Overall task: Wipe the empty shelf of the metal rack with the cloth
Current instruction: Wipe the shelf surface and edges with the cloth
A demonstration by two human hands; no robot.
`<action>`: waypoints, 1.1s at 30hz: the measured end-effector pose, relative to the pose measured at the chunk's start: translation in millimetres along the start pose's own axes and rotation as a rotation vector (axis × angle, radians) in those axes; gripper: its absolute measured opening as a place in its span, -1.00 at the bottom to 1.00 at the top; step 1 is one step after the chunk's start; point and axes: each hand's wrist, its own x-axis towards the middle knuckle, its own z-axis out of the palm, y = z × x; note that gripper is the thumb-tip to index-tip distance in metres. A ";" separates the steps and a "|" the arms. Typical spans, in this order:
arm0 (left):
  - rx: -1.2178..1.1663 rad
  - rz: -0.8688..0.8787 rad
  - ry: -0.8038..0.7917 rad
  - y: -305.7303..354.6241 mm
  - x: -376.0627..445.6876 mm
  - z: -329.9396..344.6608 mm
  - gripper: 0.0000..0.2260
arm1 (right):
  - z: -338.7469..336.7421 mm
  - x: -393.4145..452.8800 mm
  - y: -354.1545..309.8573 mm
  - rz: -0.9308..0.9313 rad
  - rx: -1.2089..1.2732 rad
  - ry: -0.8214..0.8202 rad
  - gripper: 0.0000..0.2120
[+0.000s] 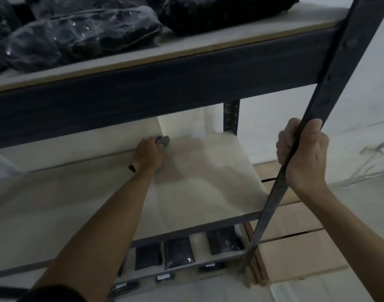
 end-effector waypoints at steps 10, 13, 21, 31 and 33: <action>-0.210 0.407 -0.332 42.0 -24.4 -6.2 -0.83 | 6.8 -3.7 -8.9 -0.022 0.003 0.000 -0.35; -0.257 0.310 -0.271 43.5 17.9 -9.5 -0.77 | 7.0 -2.1 -7.4 -0.039 0.007 -0.002 -0.37; -0.108 0.396 -0.207 50.7 -0.7 34.4 -0.65 | 7.2 -2.2 -7.8 -0.022 0.002 0.023 -0.29; -0.106 0.379 -0.221 66.9 39.5 29.5 -0.67 | 5.4 0.1 -6.4 -0.022 -0.004 0.015 -0.31; -0.033 0.358 -0.170 76.2 26.3 41.7 -0.67 | 4.8 -0.5 -5.5 -0.036 -0.004 0.008 -0.30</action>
